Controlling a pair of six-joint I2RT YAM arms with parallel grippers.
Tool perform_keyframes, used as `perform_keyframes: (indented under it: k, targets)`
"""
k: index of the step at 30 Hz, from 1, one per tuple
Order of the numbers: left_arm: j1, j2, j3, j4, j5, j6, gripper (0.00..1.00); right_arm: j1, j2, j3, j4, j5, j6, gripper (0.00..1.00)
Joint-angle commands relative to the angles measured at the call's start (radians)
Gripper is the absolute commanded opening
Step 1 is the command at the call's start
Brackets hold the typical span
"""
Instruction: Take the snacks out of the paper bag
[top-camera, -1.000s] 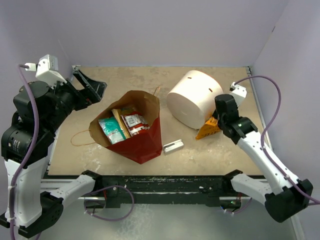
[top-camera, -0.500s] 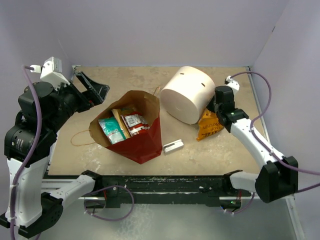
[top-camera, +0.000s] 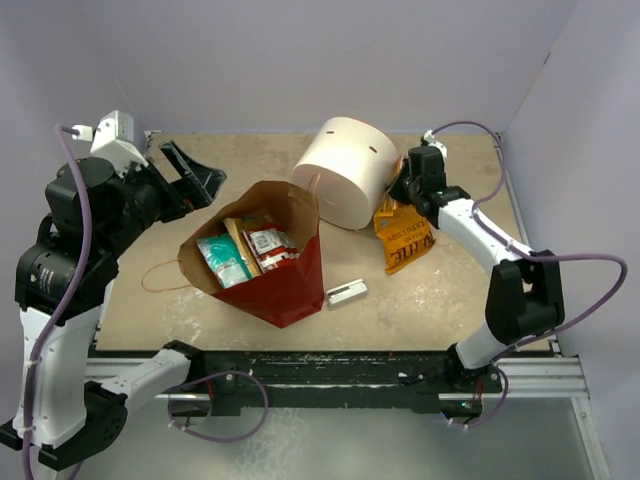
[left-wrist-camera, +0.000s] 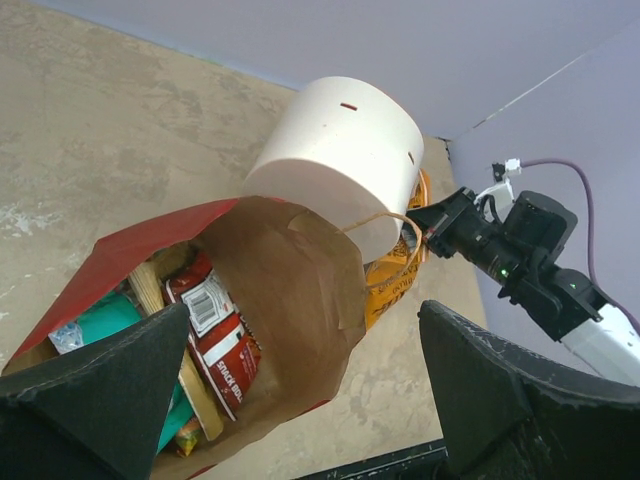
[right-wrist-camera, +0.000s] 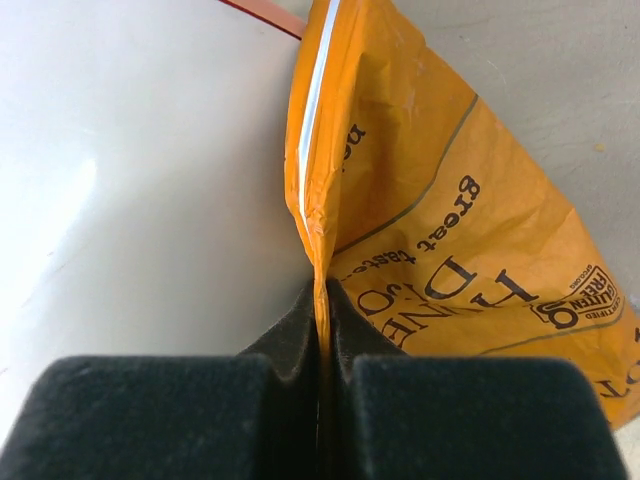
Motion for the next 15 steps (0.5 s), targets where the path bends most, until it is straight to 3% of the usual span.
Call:
perform_keyframes:
  k: [1,7,15]
  targets:
    - [0.002,0.018,-0.002,0.069,0.033,-0.006,0.99,0.008,-0.114,0.066,-0.047,0.016,-0.057,0.00]
    - [0.002,0.028,-0.033,0.109,0.042,0.006,0.99,0.002,-0.419,-0.017,-0.391,0.147,-0.069,0.00]
    - [0.001,0.041,-0.069,0.132,0.063,0.017,0.99,0.000,-0.820,-0.045,-0.846,0.335,0.057,0.00]
